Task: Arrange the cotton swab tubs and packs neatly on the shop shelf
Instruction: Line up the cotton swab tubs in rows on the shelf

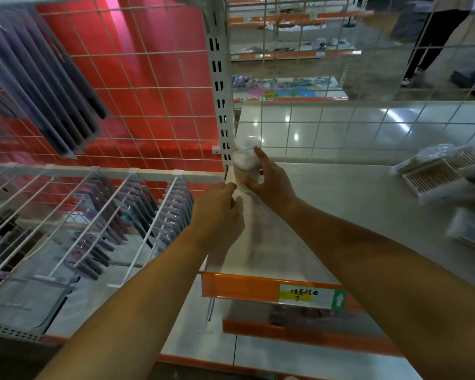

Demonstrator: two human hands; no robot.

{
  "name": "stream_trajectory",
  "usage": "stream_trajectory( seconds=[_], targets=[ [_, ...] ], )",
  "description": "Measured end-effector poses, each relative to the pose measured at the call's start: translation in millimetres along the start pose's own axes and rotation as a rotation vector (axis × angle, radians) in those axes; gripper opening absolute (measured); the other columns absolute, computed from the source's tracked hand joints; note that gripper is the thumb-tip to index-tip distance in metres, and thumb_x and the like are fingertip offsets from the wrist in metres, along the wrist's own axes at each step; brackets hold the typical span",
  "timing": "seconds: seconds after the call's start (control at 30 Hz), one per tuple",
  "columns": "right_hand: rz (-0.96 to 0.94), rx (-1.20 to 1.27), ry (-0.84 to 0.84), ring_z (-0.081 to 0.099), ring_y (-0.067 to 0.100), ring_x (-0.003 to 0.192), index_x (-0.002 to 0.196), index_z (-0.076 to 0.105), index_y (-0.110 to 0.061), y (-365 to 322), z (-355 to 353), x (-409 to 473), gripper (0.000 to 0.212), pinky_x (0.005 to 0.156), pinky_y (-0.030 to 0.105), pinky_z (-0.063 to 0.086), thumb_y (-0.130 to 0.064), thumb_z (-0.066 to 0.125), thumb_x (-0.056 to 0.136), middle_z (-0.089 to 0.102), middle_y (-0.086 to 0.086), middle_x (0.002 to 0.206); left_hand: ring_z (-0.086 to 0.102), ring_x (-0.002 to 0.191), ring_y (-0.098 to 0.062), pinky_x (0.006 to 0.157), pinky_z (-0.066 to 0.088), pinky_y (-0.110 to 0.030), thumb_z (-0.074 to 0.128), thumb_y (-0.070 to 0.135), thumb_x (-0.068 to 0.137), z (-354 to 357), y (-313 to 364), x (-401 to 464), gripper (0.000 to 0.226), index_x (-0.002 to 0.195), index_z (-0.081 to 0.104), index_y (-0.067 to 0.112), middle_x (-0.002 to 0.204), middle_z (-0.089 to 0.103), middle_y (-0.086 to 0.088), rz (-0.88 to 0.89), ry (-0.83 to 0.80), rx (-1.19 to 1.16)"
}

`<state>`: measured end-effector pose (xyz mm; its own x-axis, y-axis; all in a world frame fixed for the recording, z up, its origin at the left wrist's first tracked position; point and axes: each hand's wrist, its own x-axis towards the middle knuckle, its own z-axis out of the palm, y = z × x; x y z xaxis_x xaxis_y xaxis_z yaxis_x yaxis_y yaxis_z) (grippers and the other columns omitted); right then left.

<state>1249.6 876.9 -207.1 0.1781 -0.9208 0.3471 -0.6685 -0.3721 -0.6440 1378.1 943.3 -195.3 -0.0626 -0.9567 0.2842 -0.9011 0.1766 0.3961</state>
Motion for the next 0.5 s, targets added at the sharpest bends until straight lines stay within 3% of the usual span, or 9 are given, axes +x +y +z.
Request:
stream_trajectory(
  seconds=[0.3, 0.5],
  targets=[
    [0.017, 0.013, 0.053, 0.051, 0.027, 0.119, 0.146, 0.016, -0.009, -5, 7, 1, 0.077, 0.099, 0.031, 0.039, -0.028, 0.062, 0.088, 0.049, 0.018, 0.134, 0.058, 0.107, -0.022, 0.09, 0.039, -0.025, 0.048, 0.028, 0.095, 2, -10, 8, 0.035, 0.125, 0.056, 0.013, 0.123, 0.061, -0.007, -0.027, -0.033, 0.028],
    [0.04, 0.044, 0.086, 0.051, 0.029, 0.118, 0.147, 0.013, -0.01, -7, 12, 2, 0.079, 0.099, 0.032, 0.04, -0.027, 0.063, 0.087, 0.049, 0.02, 0.133, 0.059, 0.103, -0.02, 0.086, 0.036, -0.021, 0.051, 0.032, 0.094, 6, -13, 7, 0.033, 0.12, 0.059, 0.014, 0.118, 0.063, -0.005, -0.014, -0.015, 0.021]
  ],
)
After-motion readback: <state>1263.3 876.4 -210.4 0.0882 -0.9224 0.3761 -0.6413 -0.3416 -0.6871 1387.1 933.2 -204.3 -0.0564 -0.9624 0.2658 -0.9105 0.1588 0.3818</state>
